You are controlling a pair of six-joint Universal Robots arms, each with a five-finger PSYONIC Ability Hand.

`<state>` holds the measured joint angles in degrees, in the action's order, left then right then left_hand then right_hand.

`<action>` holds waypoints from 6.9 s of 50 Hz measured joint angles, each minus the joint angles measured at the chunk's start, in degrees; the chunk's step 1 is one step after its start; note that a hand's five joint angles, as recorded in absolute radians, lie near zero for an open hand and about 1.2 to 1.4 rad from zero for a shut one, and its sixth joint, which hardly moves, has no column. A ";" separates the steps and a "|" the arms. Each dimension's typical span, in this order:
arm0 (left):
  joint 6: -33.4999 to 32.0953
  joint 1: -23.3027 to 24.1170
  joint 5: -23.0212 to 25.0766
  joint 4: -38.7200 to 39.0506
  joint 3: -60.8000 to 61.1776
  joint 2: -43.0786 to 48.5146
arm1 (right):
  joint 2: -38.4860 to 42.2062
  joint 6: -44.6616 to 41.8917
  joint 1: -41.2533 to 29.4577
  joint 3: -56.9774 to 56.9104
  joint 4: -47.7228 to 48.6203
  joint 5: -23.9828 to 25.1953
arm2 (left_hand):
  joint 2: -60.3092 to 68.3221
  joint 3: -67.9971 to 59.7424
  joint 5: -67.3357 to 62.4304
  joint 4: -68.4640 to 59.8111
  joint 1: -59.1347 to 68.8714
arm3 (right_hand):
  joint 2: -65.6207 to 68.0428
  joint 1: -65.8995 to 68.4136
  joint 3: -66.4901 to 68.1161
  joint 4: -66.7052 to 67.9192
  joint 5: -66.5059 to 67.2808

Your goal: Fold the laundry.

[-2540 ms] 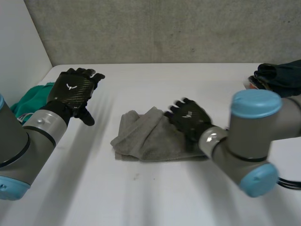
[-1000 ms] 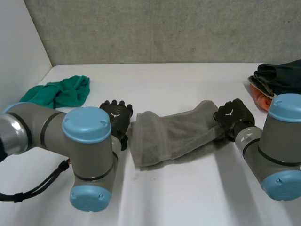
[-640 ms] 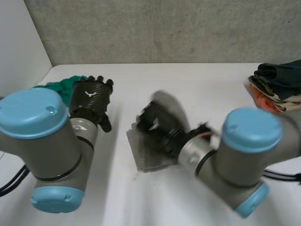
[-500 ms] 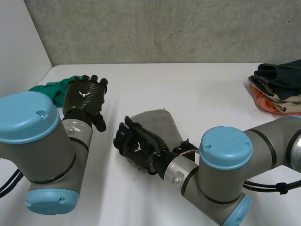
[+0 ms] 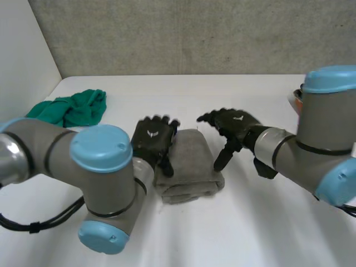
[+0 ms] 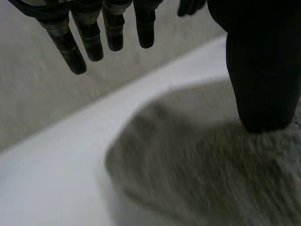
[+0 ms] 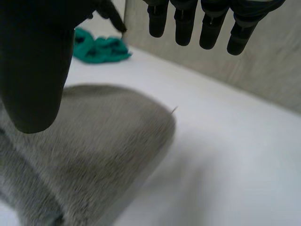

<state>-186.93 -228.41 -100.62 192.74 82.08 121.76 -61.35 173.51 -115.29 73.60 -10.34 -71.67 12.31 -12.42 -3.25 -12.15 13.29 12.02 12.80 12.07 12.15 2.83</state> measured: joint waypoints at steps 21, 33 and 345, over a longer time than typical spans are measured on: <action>-0.50 -0.76 -3.04 -9.63 -1.71 1.41 | 12.33 -14.00 -1.18 -9.58 -4.63 -3.64 | 0.00 0.00 0.00 0.00 0.00 | 0.00 0.00 0.00 0.00 0.00; -1.46 -4.94 14.89 -15.10 -12.93 -6.57 | -0.95 -19.30 -8.56 12.33 15.21 -8.84 | 0.17 -0.15 -0.17 -0.25 0.09 | -0.01 0.00 0.00 0.00 0.00; -30.12 -32.64 35.98 -1.92 -37.89 32.56 | -3.77 -19.58 -5.57 20.60 19.13 -12.99 | 24.65 -24.00 -23.20 -24.30 23.94 | 37.16 36.54 37.07 37.13 35.69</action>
<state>-217.05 -261.06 -64.64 190.82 44.19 154.32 -65.13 153.93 -120.86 94.20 8.79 -84.66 36.96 -36.42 -26.45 -36.46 37.23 49.18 49.34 49.13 49.28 38.52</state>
